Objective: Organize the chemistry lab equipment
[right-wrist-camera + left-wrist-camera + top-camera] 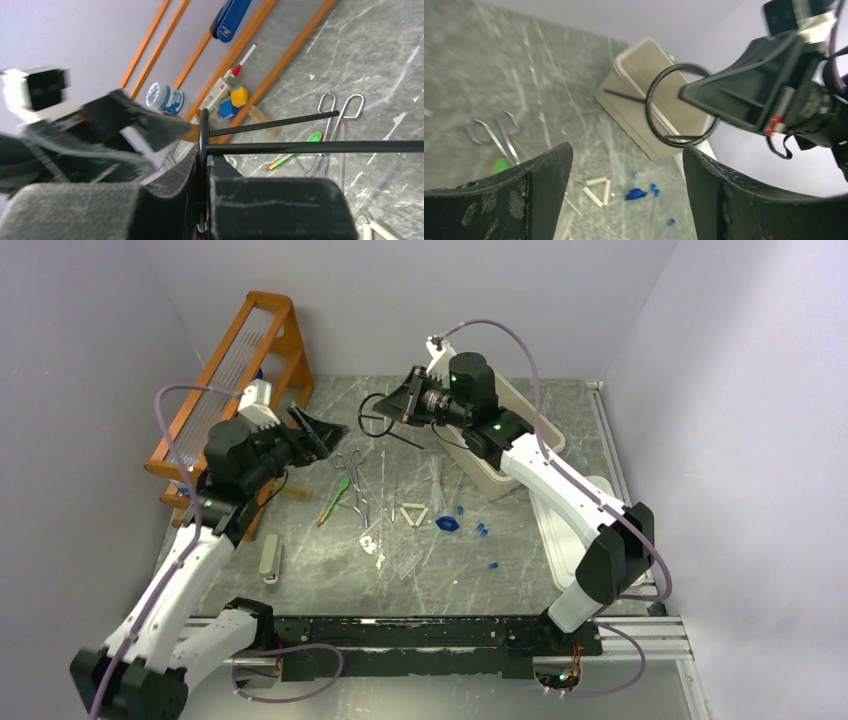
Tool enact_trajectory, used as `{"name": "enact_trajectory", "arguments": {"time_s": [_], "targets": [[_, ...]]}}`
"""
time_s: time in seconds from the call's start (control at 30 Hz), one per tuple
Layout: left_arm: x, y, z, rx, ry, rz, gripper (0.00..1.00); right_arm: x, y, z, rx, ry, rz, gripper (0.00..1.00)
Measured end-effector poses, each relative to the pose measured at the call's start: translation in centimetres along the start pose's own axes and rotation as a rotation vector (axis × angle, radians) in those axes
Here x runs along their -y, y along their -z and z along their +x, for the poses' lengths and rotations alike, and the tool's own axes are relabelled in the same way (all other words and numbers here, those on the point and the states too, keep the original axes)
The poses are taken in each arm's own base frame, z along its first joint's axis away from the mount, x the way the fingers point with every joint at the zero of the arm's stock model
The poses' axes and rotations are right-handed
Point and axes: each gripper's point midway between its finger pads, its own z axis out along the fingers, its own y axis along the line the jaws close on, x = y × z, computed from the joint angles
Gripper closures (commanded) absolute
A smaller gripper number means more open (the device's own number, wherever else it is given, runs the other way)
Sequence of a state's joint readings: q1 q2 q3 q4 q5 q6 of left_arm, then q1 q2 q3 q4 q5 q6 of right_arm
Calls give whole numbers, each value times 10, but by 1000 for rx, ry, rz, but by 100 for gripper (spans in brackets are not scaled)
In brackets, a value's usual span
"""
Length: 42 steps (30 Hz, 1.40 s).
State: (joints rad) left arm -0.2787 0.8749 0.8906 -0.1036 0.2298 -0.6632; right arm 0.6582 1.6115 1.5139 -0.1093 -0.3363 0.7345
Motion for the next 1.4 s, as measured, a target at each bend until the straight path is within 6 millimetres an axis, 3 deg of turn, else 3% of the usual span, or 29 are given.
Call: {"name": "enact_trajectory", "arguments": {"time_s": [0.13, 0.27, 0.6, 0.7, 0.83, 0.97, 1.13, 1.3, 1.4], "targets": [[4, -31, 25, -95, 134, 90, 21, -5, 12, -10, 13, -9, -41, 100], [21, -47, 33, -129, 193, 188, 37, -4, 16, -9, 0, -21, -66, 100], [29, -78, 56, -235, 160, 204, 94, 2, 13, 1, -41, -39, -83, 100], [25, -82, 55, -238, 155, 174, 95, 8, 10, 4, -47, -29, -73, 100], [20, -84, 52, -237, 135, 134, 95, 20, 8, 7, -48, -10, -18, 73], [11, -83, 54, -241, 80, 86, 95, 40, 7, 15, -50, -13, 98, 63], [-1, -80, 59, -265, 42, 30, 95, 66, 13, 22, -54, -14, 245, 62], [-2, -79, 60, -273, 26, 24, 95, 64, 13, 10, -37, 33, 296, 65], [-2, -79, 60, -273, 24, 24, 95, 60, 4, 3, -36, 68, 293, 74]]}}
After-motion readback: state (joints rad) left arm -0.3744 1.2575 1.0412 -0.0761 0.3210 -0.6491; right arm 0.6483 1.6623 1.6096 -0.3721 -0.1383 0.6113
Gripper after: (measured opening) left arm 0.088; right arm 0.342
